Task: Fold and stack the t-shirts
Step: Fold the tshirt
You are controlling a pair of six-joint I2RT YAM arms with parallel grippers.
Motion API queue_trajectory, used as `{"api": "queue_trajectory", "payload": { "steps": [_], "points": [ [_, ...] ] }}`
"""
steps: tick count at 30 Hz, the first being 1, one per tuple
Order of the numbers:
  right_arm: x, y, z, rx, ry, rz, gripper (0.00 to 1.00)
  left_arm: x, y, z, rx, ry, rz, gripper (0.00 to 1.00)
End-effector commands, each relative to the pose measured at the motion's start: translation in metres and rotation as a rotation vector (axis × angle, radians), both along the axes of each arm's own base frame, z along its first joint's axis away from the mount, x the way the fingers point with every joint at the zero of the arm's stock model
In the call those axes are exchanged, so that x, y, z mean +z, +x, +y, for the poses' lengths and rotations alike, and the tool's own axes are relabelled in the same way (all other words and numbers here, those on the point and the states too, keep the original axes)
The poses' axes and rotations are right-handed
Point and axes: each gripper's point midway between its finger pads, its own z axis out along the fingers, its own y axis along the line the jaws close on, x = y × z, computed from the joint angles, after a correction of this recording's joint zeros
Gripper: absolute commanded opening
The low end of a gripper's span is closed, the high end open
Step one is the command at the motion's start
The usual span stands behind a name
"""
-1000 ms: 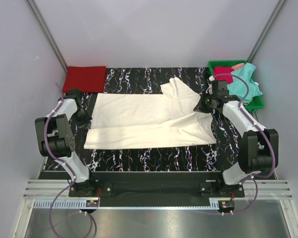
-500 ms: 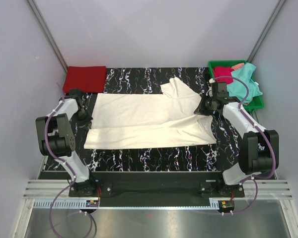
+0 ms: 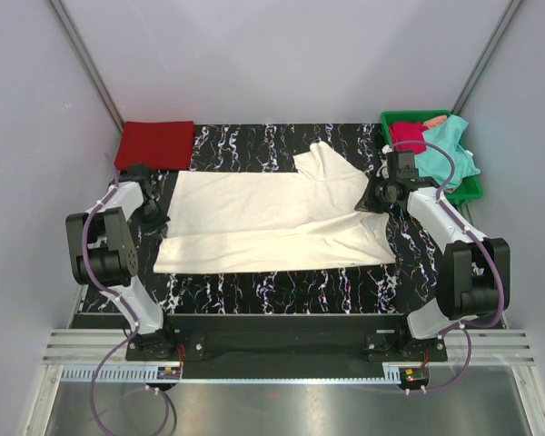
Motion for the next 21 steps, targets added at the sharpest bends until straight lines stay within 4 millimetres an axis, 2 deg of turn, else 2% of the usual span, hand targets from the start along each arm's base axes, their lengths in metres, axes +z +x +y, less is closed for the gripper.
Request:
{"api": "queue_trajectory", "payload": {
  "steps": [1,4,9,11,13,17,21],
  "points": [
    [0.018,-0.001,-0.003,0.0,-0.001,-0.027,0.0,0.023,-0.003,0.005,-0.005,0.048,-0.062,0.0],
    [0.029,-0.014,-0.004,0.004,0.003,-0.043,0.0,0.03,-0.012,0.001,0.001,0.039,-0.076,0.0],
    [0.033,-0.035,-0.001,0.014,0.025,0.003,0.0,0.04,-0.028,-0.004,0.023,0.025,-0.083,0.0],
    [0.038,-0.049,-0.005,0.0,0.019,0.012,0.0,0.039,-0.04,-0.005,0.052,0.03,-0.083,0.0],
    [0.043,-0.065,-0.008,-0.019,0.016,0.014,0.0,0.047,-0.049,0.0,0.103,0.069,-0.106,0.0],
    [0.051,-0.092,-0.011,-0.051,0.022,0.027,0.0,0.051,-0.07,-0.008,0.172,0.039,-0.111,0.0],
    [0.056,-0.121,-0.012,-0.081,0.051,0.034,0.0,0.058,-0.092,-0.005,0.227,0.074,-0.12,0.0]
  ]
}}
